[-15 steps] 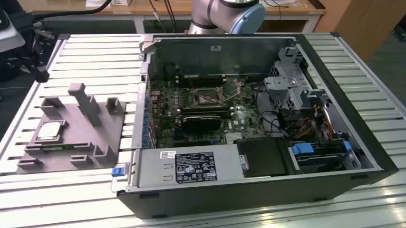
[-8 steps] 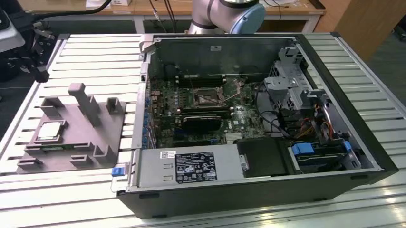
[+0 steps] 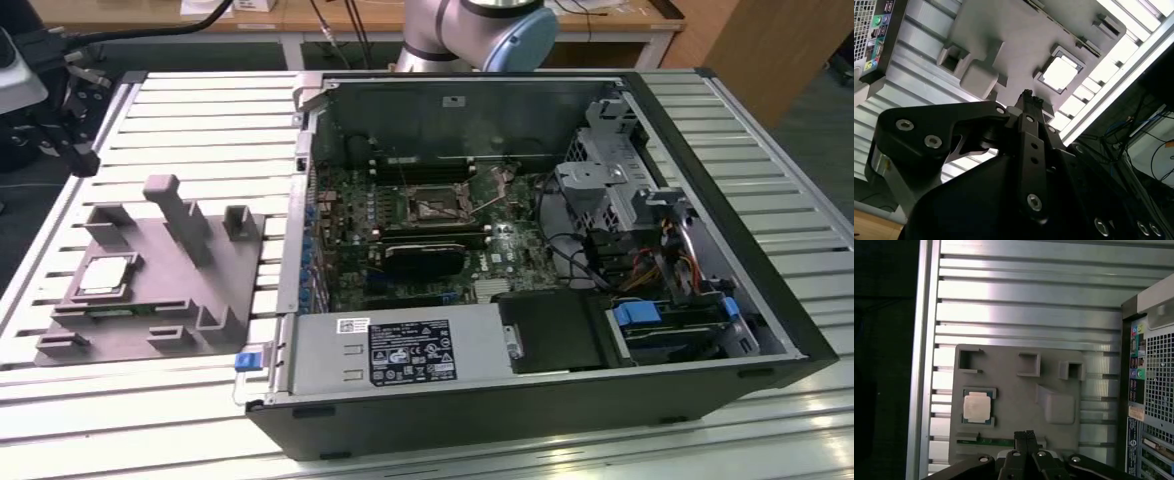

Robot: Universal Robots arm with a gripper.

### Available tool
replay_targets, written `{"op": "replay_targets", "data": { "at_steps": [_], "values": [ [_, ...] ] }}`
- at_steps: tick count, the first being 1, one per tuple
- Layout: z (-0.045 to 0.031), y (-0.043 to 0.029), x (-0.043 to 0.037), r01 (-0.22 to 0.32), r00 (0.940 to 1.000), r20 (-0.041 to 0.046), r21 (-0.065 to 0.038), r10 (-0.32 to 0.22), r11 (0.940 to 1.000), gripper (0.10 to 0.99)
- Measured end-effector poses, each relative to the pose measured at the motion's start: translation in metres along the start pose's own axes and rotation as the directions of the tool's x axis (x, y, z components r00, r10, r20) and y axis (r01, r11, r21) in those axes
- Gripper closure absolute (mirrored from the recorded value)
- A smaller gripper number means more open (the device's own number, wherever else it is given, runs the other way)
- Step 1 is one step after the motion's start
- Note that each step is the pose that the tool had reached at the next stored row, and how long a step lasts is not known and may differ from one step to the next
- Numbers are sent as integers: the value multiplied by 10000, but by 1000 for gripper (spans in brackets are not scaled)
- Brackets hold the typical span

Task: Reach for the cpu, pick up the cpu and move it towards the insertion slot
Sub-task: 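Pick up the cpu and move it towards the insertion slot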

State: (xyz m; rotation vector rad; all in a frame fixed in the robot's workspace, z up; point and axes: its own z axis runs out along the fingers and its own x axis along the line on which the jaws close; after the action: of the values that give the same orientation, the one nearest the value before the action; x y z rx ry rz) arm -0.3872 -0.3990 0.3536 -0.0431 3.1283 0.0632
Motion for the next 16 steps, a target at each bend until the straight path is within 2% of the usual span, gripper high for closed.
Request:
{"op": "replay_targets", "data": {
  "at_steps": [4, 16],
  "values": [
    [52, 0, 63, 1, 10000, 2, -1, -1, 10000, 980],
    [267, -4, 272, 0, 10000, 3, -2, 0, 10000, 980]
  ]
}}
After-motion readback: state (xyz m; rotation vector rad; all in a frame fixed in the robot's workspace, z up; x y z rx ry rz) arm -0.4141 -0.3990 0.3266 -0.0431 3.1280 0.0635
